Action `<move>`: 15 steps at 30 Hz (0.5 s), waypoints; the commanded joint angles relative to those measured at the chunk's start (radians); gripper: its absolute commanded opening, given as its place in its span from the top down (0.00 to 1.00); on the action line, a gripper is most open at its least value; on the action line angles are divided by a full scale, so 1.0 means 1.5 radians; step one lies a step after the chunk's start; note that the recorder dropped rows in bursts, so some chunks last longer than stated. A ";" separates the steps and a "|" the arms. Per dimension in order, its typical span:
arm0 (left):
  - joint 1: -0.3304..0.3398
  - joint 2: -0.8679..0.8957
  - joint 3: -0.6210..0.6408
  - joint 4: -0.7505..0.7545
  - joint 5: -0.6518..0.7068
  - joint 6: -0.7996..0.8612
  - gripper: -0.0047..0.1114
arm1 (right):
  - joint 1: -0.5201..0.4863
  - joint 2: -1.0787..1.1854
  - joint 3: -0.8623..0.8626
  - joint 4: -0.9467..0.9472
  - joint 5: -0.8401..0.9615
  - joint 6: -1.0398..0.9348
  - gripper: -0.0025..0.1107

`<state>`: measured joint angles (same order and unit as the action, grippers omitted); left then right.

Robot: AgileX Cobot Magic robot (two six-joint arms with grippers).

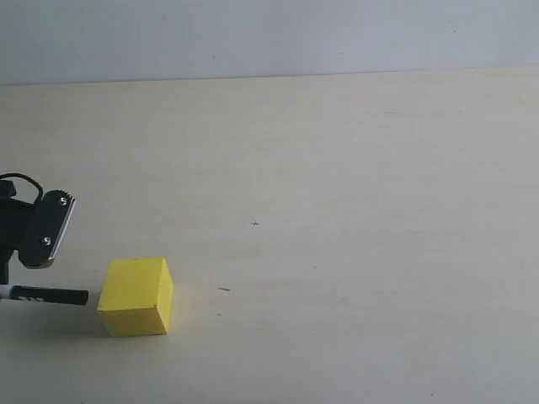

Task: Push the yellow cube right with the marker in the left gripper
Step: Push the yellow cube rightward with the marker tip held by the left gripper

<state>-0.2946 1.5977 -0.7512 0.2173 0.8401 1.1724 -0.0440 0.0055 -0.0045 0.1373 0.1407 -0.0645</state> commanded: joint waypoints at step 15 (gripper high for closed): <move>-0.068 0.011 -0.003 -0.084 -0.041 -0.016 0.96 | -0.002 -0.004 0.003 -0.003 -0.005 -0.006 0.96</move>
<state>-0.3543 1.6019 -0.7512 0.1092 0.8017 1.1405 -0.0440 0.0055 -0.0045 0.1373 0.1407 -0.0645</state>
